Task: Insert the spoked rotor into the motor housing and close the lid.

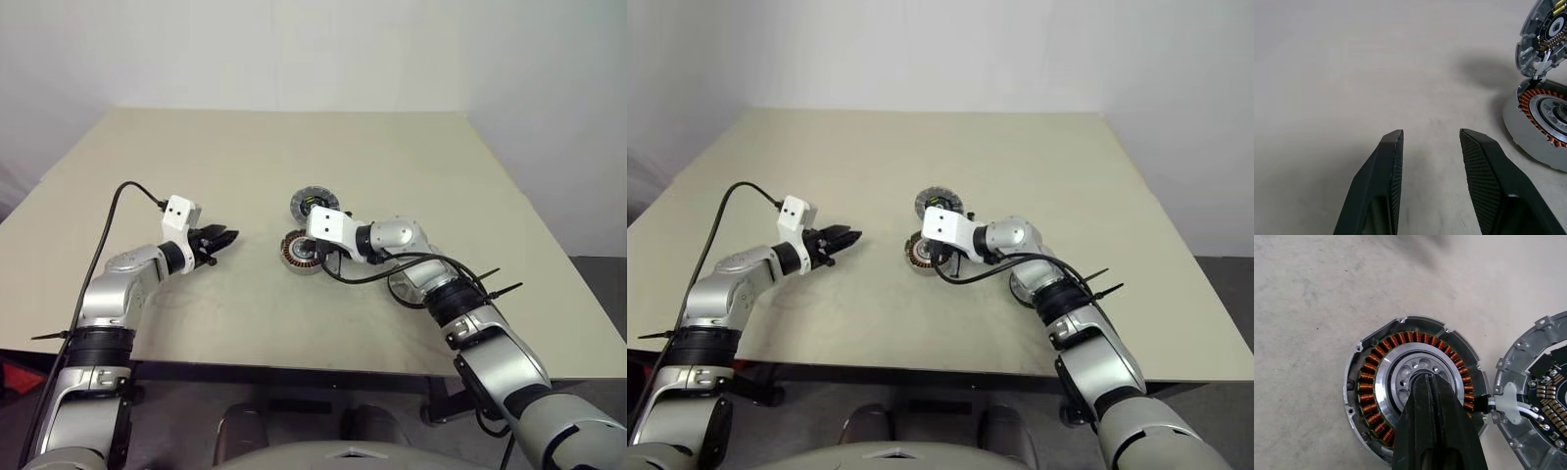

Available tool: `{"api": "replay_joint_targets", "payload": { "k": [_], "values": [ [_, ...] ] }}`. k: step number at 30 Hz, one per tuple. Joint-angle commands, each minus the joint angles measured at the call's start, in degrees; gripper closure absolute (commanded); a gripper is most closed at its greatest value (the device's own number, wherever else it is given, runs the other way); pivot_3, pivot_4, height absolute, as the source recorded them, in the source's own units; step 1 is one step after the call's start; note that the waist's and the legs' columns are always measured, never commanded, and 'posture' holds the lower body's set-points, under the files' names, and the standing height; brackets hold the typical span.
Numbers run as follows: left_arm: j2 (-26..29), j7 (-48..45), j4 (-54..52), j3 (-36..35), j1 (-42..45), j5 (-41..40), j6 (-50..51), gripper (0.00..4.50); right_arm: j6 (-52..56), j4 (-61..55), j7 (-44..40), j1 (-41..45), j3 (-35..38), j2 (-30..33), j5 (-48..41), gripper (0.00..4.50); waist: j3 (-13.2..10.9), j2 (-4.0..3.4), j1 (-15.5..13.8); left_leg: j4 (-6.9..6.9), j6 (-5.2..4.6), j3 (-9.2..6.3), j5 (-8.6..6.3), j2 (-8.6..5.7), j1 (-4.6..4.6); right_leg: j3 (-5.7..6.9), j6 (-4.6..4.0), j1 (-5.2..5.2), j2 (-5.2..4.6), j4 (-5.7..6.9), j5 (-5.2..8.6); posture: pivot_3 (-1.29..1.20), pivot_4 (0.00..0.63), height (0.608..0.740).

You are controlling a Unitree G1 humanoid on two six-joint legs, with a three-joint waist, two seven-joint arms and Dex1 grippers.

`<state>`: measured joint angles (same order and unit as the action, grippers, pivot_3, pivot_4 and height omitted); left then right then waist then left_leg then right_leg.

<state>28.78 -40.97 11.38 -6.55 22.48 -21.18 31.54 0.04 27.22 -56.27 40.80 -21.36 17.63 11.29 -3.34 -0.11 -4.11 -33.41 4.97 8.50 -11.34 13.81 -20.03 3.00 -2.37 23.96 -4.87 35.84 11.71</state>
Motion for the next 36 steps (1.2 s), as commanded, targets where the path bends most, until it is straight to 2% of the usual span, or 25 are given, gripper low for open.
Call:
{"api": "replay_joint_targets", "payload": {
  "k": [1, 12, 20, 25, 36],
  "values": [
    [1.0, 0.0, -0.1, -1.3, 1.9, 0.0, -1.3, 2.56, 0.3, -2.9, -0.1, 0.3, -0.2, -0.1, -0.6, 4.48, 0.0, 0.00, 0.0, 0.00, 0.00, 0.00, 0.00, 0.00, 0.00, 0.00, 0.00, 0.00, 0.00, 0.00, 0.00, 0.00, 0.000, 0.740],
    [0.4, 0.4, 0.2, -1.0, 1.5, 0.2, -1.6, 2.56, 0.8, -3.3, 0.9, 1.3, 0.9, 0.2, -1.1, 4.48, 0.0, 0.00, 0.0, 0.00, 0.00, 0.00, 0.00, 0.00, 0.00, 0.00, 0.00, 0.00, 0.00, -0.01, 0.00, 0.00, 0.000, 0.740],
    [0.5, 0.7, 0.2, -1.2, 1.5, 0.3, -1.7, 2.56, -2.1, 4.2, 3.2, 1.5, -0.7, -1.2, 1.0, 4.48, 0.0, 0.01, 0.0, 0.00, 0.00, 0.00, 0.00, 0.00, 0.02, 0.00, 0.00, 0.00, 0.00, 0.01, 0.00, 0.00, 0.000, 0.740],
    [0.8, 0.8, 0.0, -1.4, 1.3, 0.3, -1.6, 2.56, -2.1, 4.7, 3.2, 2.3, 0.2, -1.8, -0.2, 4.48, 0.0, 0.01, 0.0, 0.00, 0.01, 0.00, 0.00, 0.00, 0.07, 0.00, 0.00, -0.07, 0.00, 0.02, 0.00, 0.00, 0.000, 0.740],
    [0.2, 0.9, 0.1, -0.9, 1.4, 0.3, -1.6, 2.56, -0.1, -0.9, 2.0, 3.1, 3.1, 0.8, -2.5, 4.48, 0.0, 0.01, -0.1, 0.00, 0.01, -0.01, 0.01, 0.00, 0.04, 0.00, 0.00, -0.06, -0.01, 0.00, 0.00, 0.00, 0.000, 0.740]
  ]
}}
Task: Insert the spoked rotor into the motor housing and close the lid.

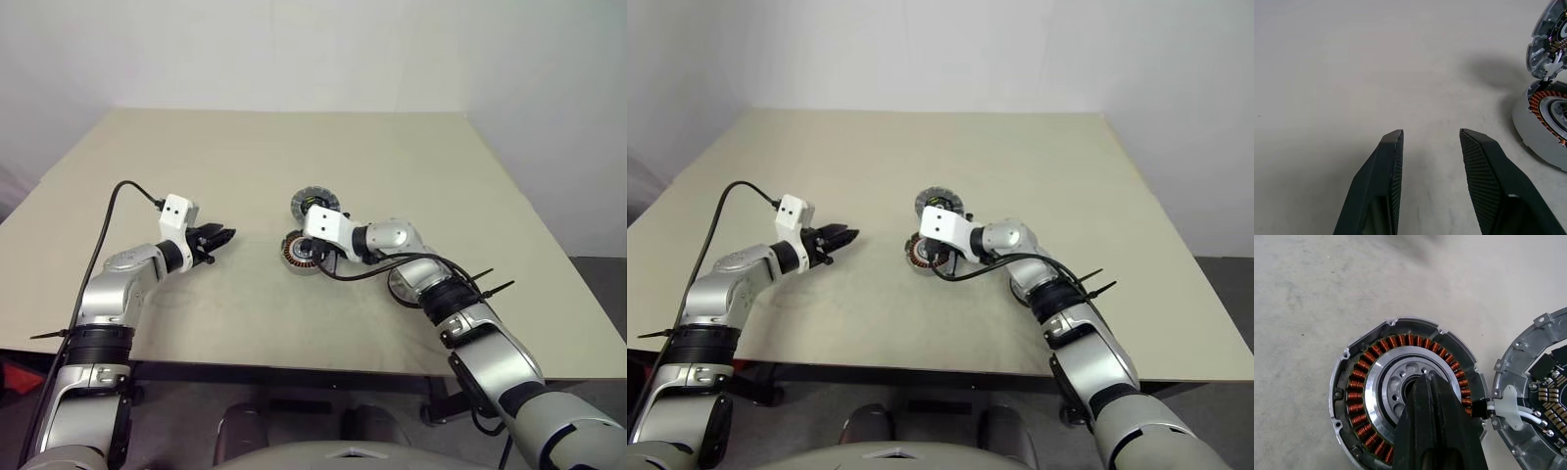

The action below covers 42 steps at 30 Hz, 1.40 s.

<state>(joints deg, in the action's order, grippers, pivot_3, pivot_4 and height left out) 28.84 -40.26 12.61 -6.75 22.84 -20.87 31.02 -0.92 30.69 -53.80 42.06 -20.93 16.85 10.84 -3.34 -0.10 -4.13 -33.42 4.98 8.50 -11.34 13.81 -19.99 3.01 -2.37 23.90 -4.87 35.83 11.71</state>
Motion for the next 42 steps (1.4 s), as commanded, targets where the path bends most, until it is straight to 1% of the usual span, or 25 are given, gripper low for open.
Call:
{"api": "replay_joint_targets", "payload": {
  "k": [1, 6, 9, 12, 15, 18, 20, 23, 25, 29, 32, 36, 39, 42],
  "values": [
    [0.1, 0.2, -1.1, -0.7, 1.1, 0.0, -1.1, 2.56, 1.2, -5.0, -0.6, 1.9, 2.9, 2.0, -2.2, 4.48, 0.0, 0.00, 0.0, 0.00, 0.00, 0.00, 0.00, 0.00, 0.00, 0.00, 0.00, 0.00, 0.00, -0.01, 0.00, 0.00, 0.000, 0.740],
    [-0.1, -0.3, -0.8, -0.4, 1.3, -0.1, -1.2, 2.56, 1.4, -5.3, -0.1, 0.8, 3.1, 6.0, -0.8, 4.48, 0.0, 0.00, -0.1, 0.00, 0.00, 0.00, 0.00, 0.00, 0.00, 0.00, 0.00, 0.00, 0.00, -0.02, 0.00, 0.00, 0.000, 0.740],
    [0.0, -0.6, -0.8, -0.4, 1.3, -0.1, -1.2, 2.56, 2.9, -7.0, -1.0, -0.6, 3.7, 8.8, -1.4, 4.48, 0.0, 0.01, -0.1, 0.00, 0.00, 0.00, 0.00, -0.01, 0.00, 0.00, 0.00, 0.00, 0.00, -0.02, 0.00, 0.00, 0.000, 0.740],
    [0.1, -0.9, -1.0, -0.6, 1.0, -0.2, -1.2, 2.56, 4.8, -7.7, -2.7, -2.0, 5.1, 12.9, -2.2, 4.48, 0.0, 0.01, -0.3, 0.00, -0.01, 0.00, 0.00, -0.01, -0.02, 0.00, 0.00, 0.00, 0.00, -0.04, 0.00, 0.00, 0.000, 0.740],
    [0.0, -1.4, -1.4, -0.7, 0.6, -0.7, -0.9, 2.56, 4.1, -7.4, -5.4, -3.4, 6.1, 18.6, -2.5, 4.48, 0.0, 0.01, -0.5, -0.03, -0.03, 0.00, -0.01, -0.03, -0.04, 0.00, 0.00, 0.00, -0.02, -0.05, 0.00, 0.00, 0.000, 0.740],
    [-0.1, -2.1, -3.5, -0.7, -0.3, -1.7, 0.0, 2.56, 4.0, -8.6, -8.0, -4.3, 7.3, 22.3, -4.3, 3.87, 0.0, 0.00, -0.9, -0.03, -0.05, 0.00, -0.03, -0.03, -0.03, 0.00, 0.00, 0.00, -0.02, -0.06, 0.00, 0.00, 0.000, 0.740],
    [-0.2, -2.9, -5.1, -0.5, -0.8, -2.6, 0.8, 2.56, 3.9, -9.0, -8.7, -4.1, 8.9, 24.0, -5.5, 3.25, 0.0, 0.00, -0.8, -0.03, -0.16, 0.01, -0.09, 0.01, 0.00, -0.01, 0.00, 0.00, 0.01, -0.04, 0.00, 0.00, 0.000, 0.740],
    [-0.3, -3.6, -6.0, -0.3, -1.1, -3.1, 1.3, 2.56, 5.7, -9.0, -7.6, -2.5, 12.2, 24.8, -7.2, 2.23, 0.0, -0.01, -0.8, -0.02, -0.19, 0.01, -0.10, 0.03, 0.04, -0.01, 0.00, 0.01, 0.02, 0.03, 0.00, 0.00, 0.000, 0.740],
    [-0.4, -4.2, -6.1, -0.2, -1.1, -3.5, 1.7, 2.56, 7.8, -8.9, -9.3, -2.7, 13.8, 25.6, -9.3, 1.61, 0.0, -0.01, -1.0, -0.05, -0.21, 0.01, -0.08, 0.01, 0.04, -0.01, 0.00, 0.00, 0.01, 0.06, 0.00, 0.00, 0.000, 0.740],
    [-0.4, -5.1, -6.5, 0.1, -1.2, -4.0, 2.3, 2.56, 12.1, -7.6, -12.4, -3.9, 16.0, 27.7, -12.5, 1.61, 0.0, -0.01, -1.4, -0.21, -0.32, 0.01, -0.12, 0.01, -0.03, -0.01, 0.00, -0.01, -0.01, 0.05, 0.00, 0.00, 0.000, 0.740],
    [-0.2, -5.6, -6.3, 0.1, -1.4, -3.8, 2.1, 2.56, 23.1, -4.4, -18.8, -5.3, 20.4, 30.3, -19.9, 1.61, 0.0, -0.01, -1.7, -0.30, -0.40, 0.01, -0.17, 0.00, -0.06, 0.01, -0.01, -0.04, -0.04, 0.03, 0.00, 0.00, 0.000, 0.740],
    [-0.5, -5.8, -6.2, 0.3, -1.8, -3.5, 1.8, 2.56, 30.0, -1.8, -25.3, -6.9, 22.9, 33.8, -24.8, 1.61, 0.0, -0.05, -1.8, -0.61, -0.61, 0.01, -0.30, 0.00, -0.11, 0.05, -0.01, -0.07, -0.10, 0.03, 0.00, 0.00, 0.000, 0.740],
    [-0.8, -5.6, -6.0, 0.6, -2.0, -3.2, 1.5, 2.56, 31.3, 1.2, -28.1, -7.4, 23.2, 35.4, -25.8, 1.61, 0.0, -0.08, -1.4, -0.75, -0.71, 0.05, -0.36, 0.00, -0.13, 0.03, -0.01, -0.13, -0.13, 0.06, -0.01, 0.00, 0.000, 0.740],
    [-1.0, -5.5, -5.7, 0.7, -1.9, -3.1, 1.3, 2.56, 30.6, 4.4, -30.3, -9.4, 22.3, 35.9, -25.5, 1.61, 0.0, -0.11, -1.5, -0.75, -0.69, 0.04, -0.36, 0.05, 0.10, 0.07, -0.02, -0.43, -0.12, 0.06, -0.01, 0.00, 0.000, 0.740]
  ]
}}
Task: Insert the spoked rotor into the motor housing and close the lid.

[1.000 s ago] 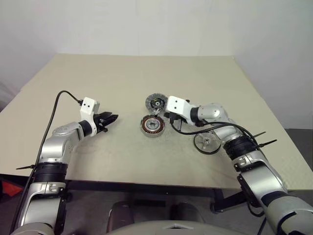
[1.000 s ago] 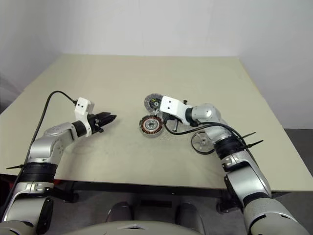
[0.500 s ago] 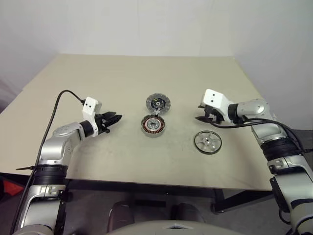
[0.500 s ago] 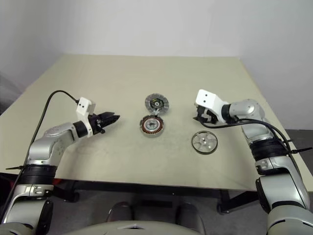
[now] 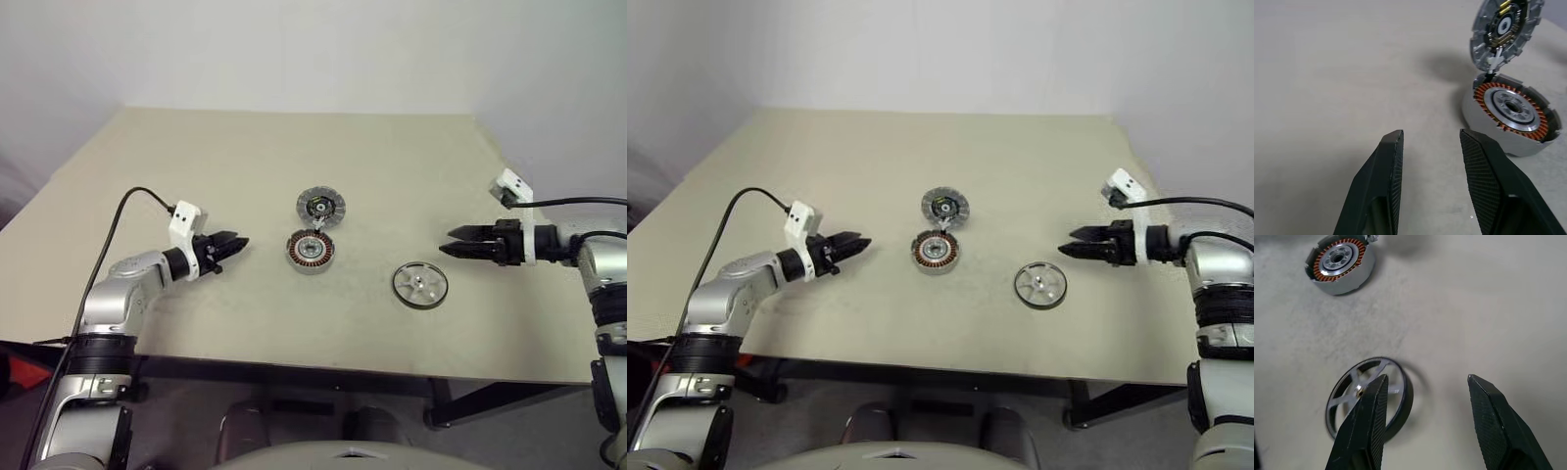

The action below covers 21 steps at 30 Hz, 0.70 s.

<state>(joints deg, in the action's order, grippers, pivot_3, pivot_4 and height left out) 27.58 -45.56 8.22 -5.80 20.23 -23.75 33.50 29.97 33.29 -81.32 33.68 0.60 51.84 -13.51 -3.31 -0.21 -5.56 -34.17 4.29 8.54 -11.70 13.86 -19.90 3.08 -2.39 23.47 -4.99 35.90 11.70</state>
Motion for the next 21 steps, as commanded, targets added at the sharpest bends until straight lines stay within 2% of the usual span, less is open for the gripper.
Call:
{"api": "replay_joint_targets", "payload": {
  "k": [1, 5, 11, 20, 21],
  "values": [
    [0.2, -0.2, -1.3, -0.2, 0.7, -0.2, -1.2, 2.56, -0.3, 2.3, -3.3, -1.4, 0.7, 0.9, -1.2, 1.61, 0.0, 0.00, -0.1, 0.00, 0.01, -0.01, 0.00, 0.02, 0.06, 0.03, 0.00, -0.10, 0.00, -0.01, 0.00, 0.00, 0.000, 0.740],
    [0.5, -0.3, -1.9, -0.4, 0.2, -0.3, -1.1, 2.56, 2.6, 1.9, -6.3, -3.5, -0.6, 0.4, -1.9, 1.61, 0.0, -0.10, -0.1, -0.04, -0.01, -0.01, -0.01, -0.09, 0.05, 0.02, 0.01, -0.16, -0.09, -0.06, 0.00, 0.00, 0.000, 0.740],
    [0.9, -0.1, -2.3, -0.5, -0.2, -0.1, -1.2, 2.56, 4.6, 2.7, -6.3, -3.7, -1.9, -1.3, -1.6, 1.61, 0.0, -0.13, -0.1, -0.04, -0.03, -0.01, -0.02, -0.05, 0.03, 0.05, 0.01, -0.16, -0.08, -0.07, 0.00, 0.00, 0.000, 0.740],
    [1.3, 0.3, -1.7, -0.5, -0.1, 0.6, -2.1, 2.56, 8.9, -3.8, -7.7, -7.6, -5.4, -2.3, -2.3, 1.61, 0.1, -0.14, -0.3, -0.03, -0.06, -0.01, -0.04, -0.05, -0.02, 0.07, 0.01, -0.16, -0.09, -0.14, 0.01, 0.00, 0.000, 0.740],
    [1.3, 0.4, -1.7, -0.6, -0.1, 0.7, -2.1, 2.56, 9.0, -3.9, -7.6, -7.9, -5.6, -2.4, -2.3, 1.78, 0.1, -0.14, -0.3, -0.03, -0.06, -0.01, -0.04, -0.05, -0.02, 0.07, 0.01, -0.16, -0.09, -0.14, 0.01, 0.00, 0.000, 0.740]
  ]
}}
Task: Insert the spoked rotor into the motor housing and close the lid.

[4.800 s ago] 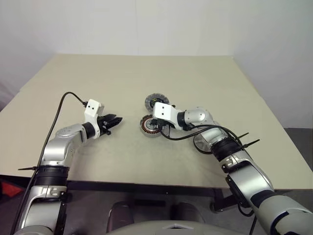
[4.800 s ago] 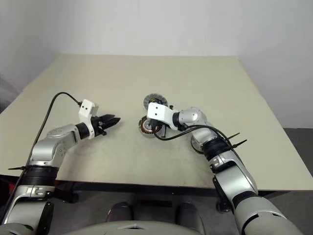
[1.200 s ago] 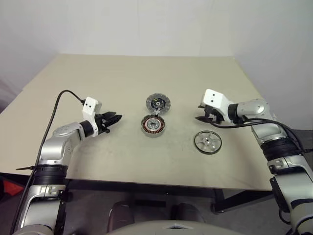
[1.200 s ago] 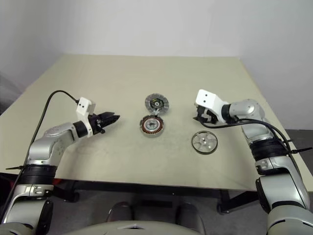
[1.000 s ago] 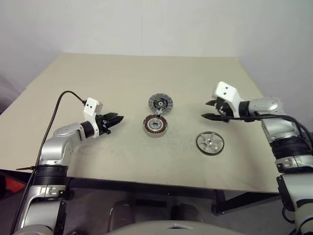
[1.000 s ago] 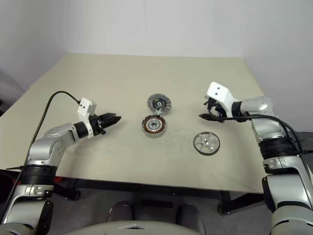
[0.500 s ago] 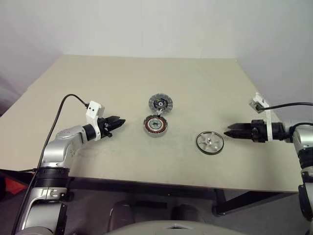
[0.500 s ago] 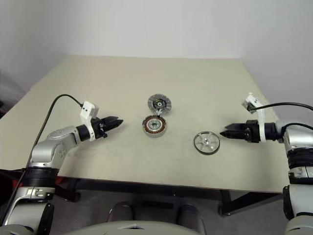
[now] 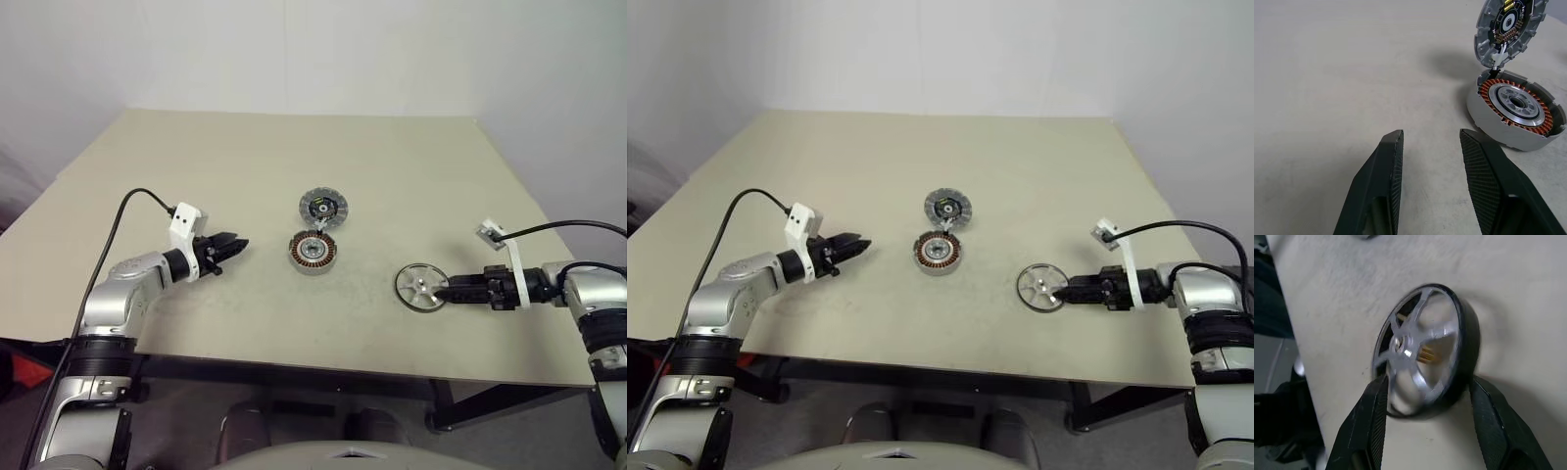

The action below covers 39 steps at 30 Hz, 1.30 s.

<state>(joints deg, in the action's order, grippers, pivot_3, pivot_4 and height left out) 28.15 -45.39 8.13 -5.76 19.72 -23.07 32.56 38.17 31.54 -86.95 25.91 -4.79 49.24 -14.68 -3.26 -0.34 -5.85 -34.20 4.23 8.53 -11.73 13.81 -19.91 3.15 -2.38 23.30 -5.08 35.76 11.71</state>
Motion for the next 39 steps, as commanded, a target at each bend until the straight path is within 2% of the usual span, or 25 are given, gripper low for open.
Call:
{"api": "replay_joint_targets", "payload": {
  "k": [1, 7, 12, 16, 21, 24, 26, 32, 35, 39],
  "values": [
    [0.7, 0.2, -1.6, -0.6, 0.4, 0.1, -1.2, 2.56, 0.7, -2.3, -2.0, -0.2, -0.4, 0.2, -1.2, 2.02, 0.0, 0.00, 0.0, 0.00, 0.00, 0.00, 0.00, 0.00, 0.01, 0.00, 0.00, 0.00, 0.00, 0.00, 0.00, 0.00, 0.000, 0.740],
    [0.8, 0.3, -2.1, -0.6, -0.1, 0.3, -1.2, 2.56, 0.6, -2.2, -1.6, 0.1, -1.3, 0.0, -2.1, 3.51, 0.1, 0.05, 0.1, -0.01, 0.01, 0.00, 0.00, 0.00, 0.13, 0.00, 0.04, -0.13, 0.00, -0.03, 0.02, 0.00, 0.000, 0.740],
    [0.6, 0.3, -2.2, -0.1, 0.1, 0.5, -1.1, 2.56, 3.6, -4.0, -0.9, 1.5, -1.6, -0.7, -4.7, 4.10, 0.1, 0.14, 0.2, -0.06, 0.01, 0.00, 0.01, -0.03, 0.39, -0.02, 0.42, -0.47, -0.03, -0.18, 0.25, 0.00, 0.000, 0.740],
    [0.4, 0.1, -1.6, 0.3, 0.7, 0.8, -1.2, 2.56, 12.8, -10.0, 1.6, 3.6, -1.1, -3.4, -9.0, 4.13, 0.1, 0.14, 0.3, -0.06, -0.02, 0.01, 0.06, -0.05, 0.61, -0.01, 0.45, -0.55, -0.04, -0.25, 0.26, 0.00, 0.000, 0.740],
    [0.2, 0.2, -1.8, 0.9, 1.0, 0.9, -1.2, 2.56, 22.1, -16.2, 8.9, 8.1, -3.1, -7.7, -9.5, 4.13, 0.1, 0.05, 0.4, 0.02, 0.14, -0.02, 0.17, 0.00, 0.57, -0.03, 0.48, -0.33, 0.03, -0.09, 0.24, 0.00, 0.000, 0.740],
    [0.3, 0.3, -2.3, 0.9, 0.6, 0.8, -0.9, 2.56, 27.0, -14.1, 12.0, 11.5, -1.2, -11.0, -11.7, 4.13, 0.1, 0.03, 0.2, 0.10, 0.16, -0.02, 0.17, 0.00, 0.54, -0.03, 0.42, -0.23, 0.03, -0.03, 0.21, 0.00, 0.000, 0.740],
    [0.4, 0.4, -3.1, 0.8, 0.1, 0.6, -0.7, 2.56, 29.2, -12.1, 15.1, 13.6, 0.1, -13.5, -12.2, 4.13, 0.1, 0.02, 0.1, 0.16, 0.21, -0.02, 0.17, 0.00, 0.43, -0.02, 0.06, -0.14, 0.03, -0.03, 0.00, 0.00, 0.000, 0.740],
    [0.8, 0.6, -3.8, 0.5, -0.6, 0.5, -0.2, 2.56, 42.3, -10.5, 21.5, 19.3, 5.4, -18.8, -17.4, 4.13, 0.1, -0.01, 0.0, 0.24, 0.34, -0.02, 0.14, -0.01, -0.34, 0.01, 0.06, 0.65, 0.04, -0.09, 0.02, 0.00, 0.000, 0.740],
    [0.9, 0.7, -3.6, 0.5, -0.4, 0.6, -0.2, 2.56, 49.2, -8.9, 26.0, 22.5, 9.3, -22.5, -19.1, 4.13, 0.1, -0.03, 0.0, 0.25, 0.39, -0.02, 0.16, 0.01, -0.32, 0.00, 0.06, 0.69, 0.05, -0.05, 0.02, 0.00, 0.000, 0.740],
    [1.0, 0.8, -3.8, 0.6, -0.5, 0.6, -0.2, 2.56, 53.4, -7.8, 30.7, 24.7, 14.0, -25.9, -20.5, 4.13, 0.1, -0.03, 0.0, 0.26, 0.55, -0.02, 0.24, 0.01, -0.16, -0.04, 0.06, 0.66, 0.05, 0.10, 0.01, 0.00, 0.000, 0.740]
  ]
}}
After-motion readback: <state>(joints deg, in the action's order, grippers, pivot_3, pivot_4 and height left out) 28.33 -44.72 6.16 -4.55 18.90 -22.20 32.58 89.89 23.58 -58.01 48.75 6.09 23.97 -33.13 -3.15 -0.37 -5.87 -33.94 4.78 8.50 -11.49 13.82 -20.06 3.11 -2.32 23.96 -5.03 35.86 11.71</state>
